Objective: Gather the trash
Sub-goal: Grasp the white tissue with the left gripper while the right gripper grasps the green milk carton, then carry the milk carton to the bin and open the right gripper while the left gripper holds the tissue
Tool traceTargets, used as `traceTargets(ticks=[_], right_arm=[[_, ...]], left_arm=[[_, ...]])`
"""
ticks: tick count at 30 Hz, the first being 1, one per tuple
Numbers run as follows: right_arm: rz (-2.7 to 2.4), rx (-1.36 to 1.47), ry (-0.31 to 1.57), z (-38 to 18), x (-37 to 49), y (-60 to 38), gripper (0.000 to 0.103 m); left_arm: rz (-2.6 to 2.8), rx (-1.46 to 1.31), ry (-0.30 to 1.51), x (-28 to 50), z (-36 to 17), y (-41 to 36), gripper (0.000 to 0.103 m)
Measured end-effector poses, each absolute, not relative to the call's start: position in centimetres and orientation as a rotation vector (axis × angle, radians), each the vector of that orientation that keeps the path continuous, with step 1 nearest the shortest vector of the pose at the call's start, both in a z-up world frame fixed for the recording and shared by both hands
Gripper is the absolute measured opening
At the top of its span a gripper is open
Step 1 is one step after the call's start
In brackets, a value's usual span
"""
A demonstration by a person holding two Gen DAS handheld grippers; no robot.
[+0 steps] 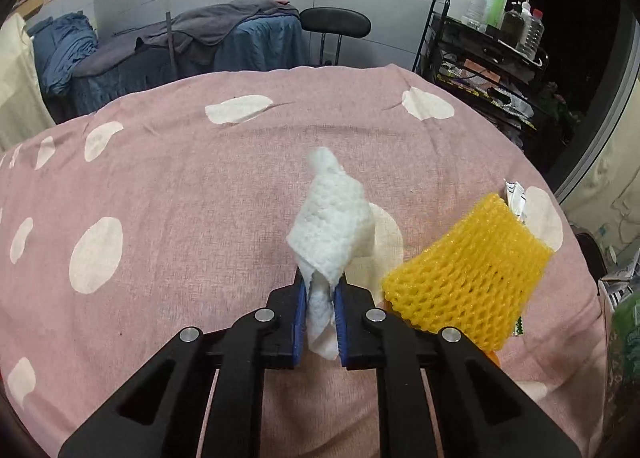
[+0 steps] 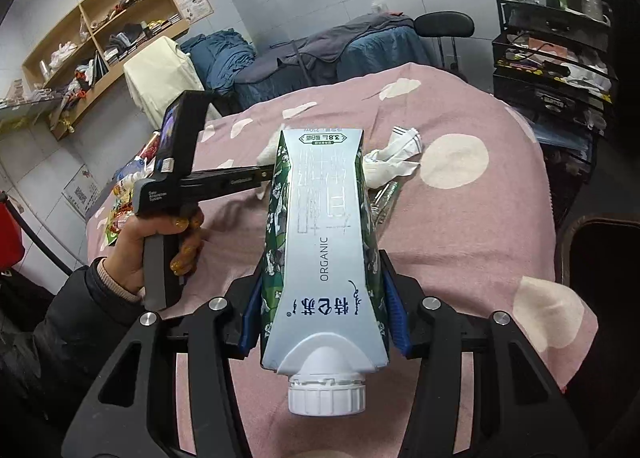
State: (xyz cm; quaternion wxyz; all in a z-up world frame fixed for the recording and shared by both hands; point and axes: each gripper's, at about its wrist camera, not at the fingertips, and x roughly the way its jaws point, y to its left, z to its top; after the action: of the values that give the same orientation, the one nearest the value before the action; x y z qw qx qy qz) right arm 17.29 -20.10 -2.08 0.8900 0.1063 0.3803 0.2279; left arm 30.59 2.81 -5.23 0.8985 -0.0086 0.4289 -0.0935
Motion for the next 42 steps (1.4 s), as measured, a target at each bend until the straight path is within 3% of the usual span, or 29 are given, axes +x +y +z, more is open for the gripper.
traceTargets(ticks=[15, 42], right_arm=[[0.367, 0.351, 0.749, -3.1, 13.5, -25.2, 0.051], [-0.066, 0.442, 0.757, -7.3, 8.9, -38.0, 0.051]], left_arm=[[-0.325, -0.084, 0.725, 20.7, -1.2, 0.2, 0.011], [-0.721, 0.019, 0.73, 14.0, -1.5, -14.3, 0.011]])
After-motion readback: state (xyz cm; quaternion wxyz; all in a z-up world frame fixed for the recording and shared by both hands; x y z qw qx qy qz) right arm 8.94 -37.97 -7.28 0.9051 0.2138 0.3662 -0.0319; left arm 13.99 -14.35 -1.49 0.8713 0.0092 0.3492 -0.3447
